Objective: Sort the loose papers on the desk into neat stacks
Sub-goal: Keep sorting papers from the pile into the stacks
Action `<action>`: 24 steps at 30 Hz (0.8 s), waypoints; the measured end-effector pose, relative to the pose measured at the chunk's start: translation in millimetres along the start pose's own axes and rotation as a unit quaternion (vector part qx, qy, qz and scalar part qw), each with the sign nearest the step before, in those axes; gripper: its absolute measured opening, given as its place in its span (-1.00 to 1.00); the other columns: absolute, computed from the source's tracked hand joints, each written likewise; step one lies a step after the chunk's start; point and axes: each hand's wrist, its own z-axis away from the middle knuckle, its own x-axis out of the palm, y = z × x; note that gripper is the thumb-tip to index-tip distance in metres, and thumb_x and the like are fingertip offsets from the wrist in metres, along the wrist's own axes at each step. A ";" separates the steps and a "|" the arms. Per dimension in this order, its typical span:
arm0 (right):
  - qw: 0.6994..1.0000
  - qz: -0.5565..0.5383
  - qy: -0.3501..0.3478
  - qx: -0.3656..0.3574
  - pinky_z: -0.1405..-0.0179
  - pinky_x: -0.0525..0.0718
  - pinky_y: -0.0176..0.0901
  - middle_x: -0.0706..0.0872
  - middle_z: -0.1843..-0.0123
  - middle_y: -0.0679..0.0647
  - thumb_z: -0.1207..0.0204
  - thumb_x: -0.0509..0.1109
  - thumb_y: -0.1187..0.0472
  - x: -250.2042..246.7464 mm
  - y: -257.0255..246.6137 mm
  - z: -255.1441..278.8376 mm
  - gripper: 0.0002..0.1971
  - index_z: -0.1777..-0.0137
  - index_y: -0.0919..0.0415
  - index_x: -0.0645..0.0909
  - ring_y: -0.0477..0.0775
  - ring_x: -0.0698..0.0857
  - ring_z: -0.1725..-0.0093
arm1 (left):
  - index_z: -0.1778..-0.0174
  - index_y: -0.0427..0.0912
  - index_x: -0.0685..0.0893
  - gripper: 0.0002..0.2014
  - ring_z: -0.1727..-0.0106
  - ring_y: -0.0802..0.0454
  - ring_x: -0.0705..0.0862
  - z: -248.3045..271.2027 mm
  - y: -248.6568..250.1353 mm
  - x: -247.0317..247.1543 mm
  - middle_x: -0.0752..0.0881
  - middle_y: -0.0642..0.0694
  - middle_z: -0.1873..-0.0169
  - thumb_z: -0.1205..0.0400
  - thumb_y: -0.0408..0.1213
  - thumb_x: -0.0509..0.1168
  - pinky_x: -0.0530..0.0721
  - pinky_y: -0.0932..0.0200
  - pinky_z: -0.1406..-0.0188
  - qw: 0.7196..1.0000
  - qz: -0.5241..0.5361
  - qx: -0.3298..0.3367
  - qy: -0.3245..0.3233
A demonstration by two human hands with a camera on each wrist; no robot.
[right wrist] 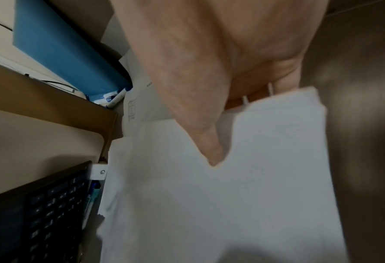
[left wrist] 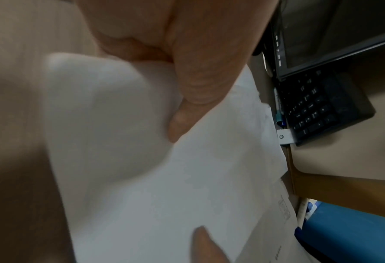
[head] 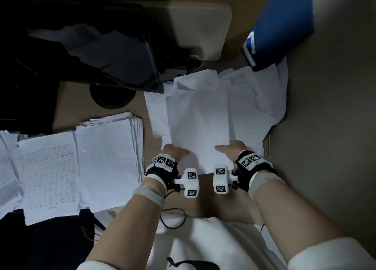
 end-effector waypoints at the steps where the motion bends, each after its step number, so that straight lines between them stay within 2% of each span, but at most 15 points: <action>1: 0.999 0.000 0.022 -0.039 0.18 0.57 -0.21 0.75 -0.06 0.18 -0.54 0.50 0.19 -2.7 -2.9 -0.6 -0.74 -0.17 0.27 0.66 0.12 0.66 0.14 | -0.25 -0.34 0.65 -0.43 -0.11 -0.29 0.73 2.5 -2.0 -1.2 0.76 -0.24 -0.11 -0.41 -0.15 0.63 0.72 -0.04 -0.01 1.000 0.013 -0.012 -0.017; 2: 0.996 0.008 0.048 -0.071 0.20 0.55 -0.23 0.76 0.00 0.17 -0.55 0.45 0.25 -5.8 -6.1 -1.0 -0.85 -0.07 0.27 0.69 0.15 0.69 0.13 | -0.15 -0.33 0.66 -0.44 -0.07 -0.26 0.75 5.2 -3.5 -1.1 0.77 -0.22 -0.04 -0.34 -0.13 0.67 0.75 -0.08 -0.05 0.999 0.029 -0.017 -0.032; 4: 0.989 0.043 0.091 -0.106 0.10 0.53 -0.21 0.75 0.01 0.17 -0.58 0.34 0.33 -13.8 -10.9 -6.6 -0.83 -0.09 0.29 0.71 0.25 0.73 -0.03 | -0.09 -0.35 0.66 -0.35 -0.04 -0.29 0.80 4.5 -6.2 4.1 0.81 -0.29 0.02 -0.19 -0.13 0.73 0.76 -0.20 -0.14 0.994 0.087 -0.019 -0.068; 5: 0.986 0.059 0.107 -0.112 0.01 0.52 -0.21 0.74 -0.09 0.19 -0.61 0.28 0.35 -19.2 -12.9 -11.0 -0.76 -0.19 0.29 0.70 0.28 0.71 -0.15 | -0.13 -0.35 0.66 -0.35 -0.04 -0.32 0.81 6.2 -5.5 8.3 0.82 -0.34 -0.02 -0.21 -0.17 0.72 0.76 -0.23 -0.15 0.987 0.133 -0.019 -0.087; 6: 0.984 0.068 0.125 -0.112 -0.10 0.52 -0.19 0.71 -0.25 0.22 -0.64 0.23 0.36 -25.8 -16.2 -13.9 -0.68 -0.33 0.28 0.66 0.30 0.66 -0.27 | -0.21 -0.33 0.64 -0.40 -0.01 -0.29 0.82 6.6 -3.6 12.6 0.80 -0.36 -0.07 -0.31 -0.22 0.68 0.78 -0.19 -0.10 0.979 0.176 -0.011 -0.100; 7: 0.981 0.078 0.144 -0.105 -0.23 0.50 -0.14 0.64 -0.41 0.23 -0.66 0.20 0.36 -32.3 -18.9 -18.1 -0.62 -0.45 0.25 0.58 0.30 0.60 -0.37 | -0.30 -0.28 0.60 -0.43 -0.01 -0.23 0.81 6.3 -1.3 17.0 0.79 -0.34 -0.11 -0.42 -0.26 0.62 0.79 -0.11 -0.02 0.973 0.204 -0.002 -0.105; 9: 0.974 0.110 0.176 -0.091 -0.41 0.45 -0.05 0.52 -0.54 0.22 -0.69 0.18 0.32 -43.8 -22.5 -27.2 -0.55 -0.58 0.18 0.46 0.32 0.51 -0.48 | -0.34 -0.23 0.58 -0.53 -0.05 -0.15 0.80 6.3 3.9 25.0 0.78 -0.25 -0.12 -0.55 -0.24 0.53 0.74 -0.01 0.04 0.963 0.239 0.001 -0.123; 13: 0.967 0.152 0.190 -0.072 -0.51 0.41 0.12 0.46 -0.58 0.22 -0.66 0.24 0.26 -52.3 -26.9 -41.7 -0.50 -0.61 0.10 0.40 0.37 0.41 -0.52 | -0.06 -0.27 0.71 -0.76 -0.02 -0.14 0.78 2.8 13.6 36.4 0.79 -0.22 -0.01 -0.58 -0.21 0.49 0.71 0.02 0.04 0.960 0.247 -0.011 -0.131; 15: 0.964 0.171 0.190 -0.070 -0.44 0.50 0.15 0.51 -0.53 0.20 -0.58 0.31 0.18 -56.4 -31.2 -45.8 -0.45 -0.60 0.10 0.40 0.37 0.44 -0.48 | 0.09 -0.28 0.73 -0.70 0.03 -0.14 0.77 -0.4 21.3 41.5 0.79 -0.19 0.14 -0.47 -0.13 0.57 0.71 -0.01 0.02 0.962 0.244 -0.015 -0.119; 16: 0.964 0.175 0.187 -0.076 -0.40 0.54 0.13 0.53 -0.51 0.19 -0.54 0.36 0.14 -58.6 -33.2 -48.6 -0.41 -0.59 0.13 0.41 0.36 0.47 -0.47 | 0.18 -0.29 0.72 -0.63 0.10 -0.17 0.74 -3.7 24.9 45.1 0.77 -0.19 0.25 -0.36 -0.05 0.61 0.69 -0.04 0.03 0.962 0.248 -0.017 -0.114; 18: 0.965 0.168 0.183 -0.082 -0.38 0.56 0.10 0.54 -0.51 0.18 -0.47 0.47 0.09 -64.0 -37.7 -54.8 -0.35 -0.57 0.18 0.43 0.32 0.51 -0.47 | 0.35 -0.27 0.64 -0.52 0.37 -0.14 0.60 -6.2 33.3 50.5 0.63 -0.19 0.50 -0.16 0.06 0.62 0.57 -0.02 0.19 0.962 0.248 -0.025 -0.113; 19: 0.967 0.162 0.180 -0.081 -0.41 0.55 0.11 0.53 -0.53 0.17 -0.43 0.50 0.07 -66.9 -39.8 -59.1 -0.29 -0.58 0.18 0.41 0.30 0.51 -0.48 | 0.43 -0.25 0.55 -0.51 0.51 -0.08 0.50 -6.2 37.2 52.7 0.54 -0.15 0.61 -0.19 0.07 0.61 0.49 0.02 0.27 0.962 0.248 -0.029 -0.111; 20: 0.969 0.157 0.177 -0.077 -0.44 0.54 0.14 0.50 -0.55 0.16 -0.39 0.52 0.05 -70.3 -42.3 -61.4 -0.23 -0.60 0.15 0.37 0.29 0.49 -0.50 | 0.48 -0.22 0.47 -0.50 0.62 -0.04 0.40 -6.7 40.5 54.1 0.46 -0.11 0.69 -0.30 0.05 0.60 0.45 0.07 0.33 0.963 0.245 -0.031 -0.105; 22: 0.971 0.150 0.178 -0.062 -0.46 0.52 0.21 0.47 -0.57 0.13 -0.32 0.54 0.01 -76.8 -44.4 -68.8 -0.14 -0.63 0.09 0.31 0.28 0.47 -0.52 | 0.50 -0.21 0.46 -0.52 0.65 -0.02 0.39 -8.2 44.2 56.2 0.45 -0.07 0.73 -0.45 -0.01 0.57 0.50 0.10 0.33 0.963 0.251 -0.040 -0.092; 24: 0.967 0.164 0.188 -0.054 -0.49 0.48 0.24 0.45 -0.59 0.13 -0.27 0.55 -0.02 -81.3 -45.2 -74.8 -0.08 -0.65 0.10 0.28 0.28 0.44 -0.54 | 0.35 -0.30 0.64 -0.57 0.50 -0.09 0.57 -10.1 47.2 58.7 0.61 -0.12 0.61 -0.38 0.00 0.62 0.66 -0.07 0.16 0.956 0.277 -0.046 -0.079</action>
